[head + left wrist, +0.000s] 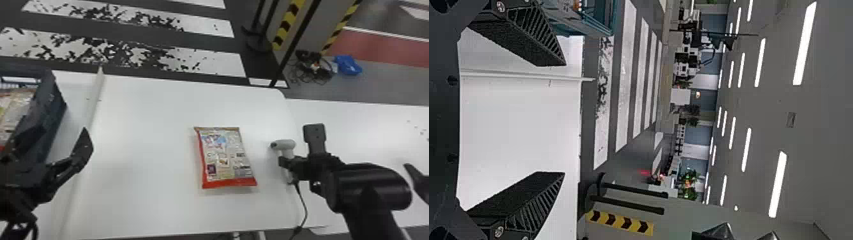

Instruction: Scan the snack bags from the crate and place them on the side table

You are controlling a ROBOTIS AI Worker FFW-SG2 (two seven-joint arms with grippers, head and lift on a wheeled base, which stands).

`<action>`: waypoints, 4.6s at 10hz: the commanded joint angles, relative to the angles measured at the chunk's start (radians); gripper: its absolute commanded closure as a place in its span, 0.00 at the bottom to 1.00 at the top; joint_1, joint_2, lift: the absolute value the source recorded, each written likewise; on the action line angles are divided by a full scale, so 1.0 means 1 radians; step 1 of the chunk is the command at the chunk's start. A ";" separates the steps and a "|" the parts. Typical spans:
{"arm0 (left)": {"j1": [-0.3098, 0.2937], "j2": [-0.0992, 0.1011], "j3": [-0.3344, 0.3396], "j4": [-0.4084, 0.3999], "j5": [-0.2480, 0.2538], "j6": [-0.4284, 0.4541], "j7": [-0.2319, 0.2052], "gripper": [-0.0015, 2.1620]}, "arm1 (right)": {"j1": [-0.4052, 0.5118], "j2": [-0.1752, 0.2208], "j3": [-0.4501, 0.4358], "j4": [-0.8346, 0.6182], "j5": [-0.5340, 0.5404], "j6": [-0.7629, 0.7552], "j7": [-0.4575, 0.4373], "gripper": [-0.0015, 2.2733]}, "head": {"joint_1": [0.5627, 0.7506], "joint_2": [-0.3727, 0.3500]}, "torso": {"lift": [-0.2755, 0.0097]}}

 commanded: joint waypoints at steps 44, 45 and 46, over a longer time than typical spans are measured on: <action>0.002 -0.001 -0.005 -0.002 -0.002 0.000 -0.005 0.05 | 0.050 0.012 -0.618 -0.048 -0.636 0.037 0.183 0.99 | 0.70 0.06 | 0.68; 0.003 -0.001 -0.005 -0.002 -0.002 0.000 -0.005 0.05 | 0.049 0.006 -0.635 0.001 -0.655 -0.009 0.153 0.99 | 0.70 0.04 | 0.68; 0.005 -0.001 -0.005 -0.002 -0.003 0.000 -0.005 0.05 | 0.046 0.006 -0.642 0.046 -0.660 -0.064 0.112 0.99 | 0.70 0.03 | 0.68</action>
